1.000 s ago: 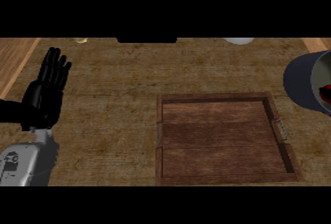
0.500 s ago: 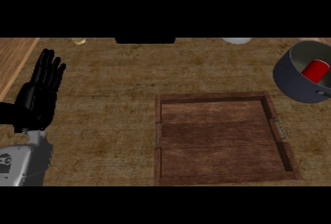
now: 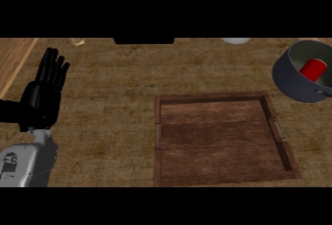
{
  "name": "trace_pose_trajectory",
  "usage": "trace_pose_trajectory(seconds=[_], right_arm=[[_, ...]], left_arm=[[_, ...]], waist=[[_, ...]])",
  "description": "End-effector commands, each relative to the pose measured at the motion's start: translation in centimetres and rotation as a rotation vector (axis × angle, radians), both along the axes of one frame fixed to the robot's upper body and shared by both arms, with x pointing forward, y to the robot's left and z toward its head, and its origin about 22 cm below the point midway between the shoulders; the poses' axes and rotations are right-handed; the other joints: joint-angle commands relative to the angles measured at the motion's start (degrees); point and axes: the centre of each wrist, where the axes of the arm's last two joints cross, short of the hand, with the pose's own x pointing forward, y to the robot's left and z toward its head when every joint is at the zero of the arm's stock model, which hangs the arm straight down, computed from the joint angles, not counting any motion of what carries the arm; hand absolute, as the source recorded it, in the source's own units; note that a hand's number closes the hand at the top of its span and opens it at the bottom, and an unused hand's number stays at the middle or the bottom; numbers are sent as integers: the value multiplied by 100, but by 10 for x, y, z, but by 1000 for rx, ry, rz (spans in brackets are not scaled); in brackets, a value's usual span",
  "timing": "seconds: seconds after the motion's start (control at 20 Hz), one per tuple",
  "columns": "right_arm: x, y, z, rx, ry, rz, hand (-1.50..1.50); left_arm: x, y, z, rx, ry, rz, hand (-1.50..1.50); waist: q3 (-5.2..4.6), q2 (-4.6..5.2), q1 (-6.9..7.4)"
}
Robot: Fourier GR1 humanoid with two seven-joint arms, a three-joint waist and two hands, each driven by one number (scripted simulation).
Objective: Pick the can from the tray and place it in the pot
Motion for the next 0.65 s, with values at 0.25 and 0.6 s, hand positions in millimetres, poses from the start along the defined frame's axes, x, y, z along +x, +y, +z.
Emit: trace_pose_trajectory(seconds=[0.25,0.6], right_arm=[[-93,-4,-7,-25,-39,-56,-150],[-157,-1,-15,-37,-42,-67,-150]], left_arm=[[-7,5,-4,8,1,-16,0],[0,7,-5,5,-13,-6,0]], waist=[[0,13,38],[-1,16,31]])
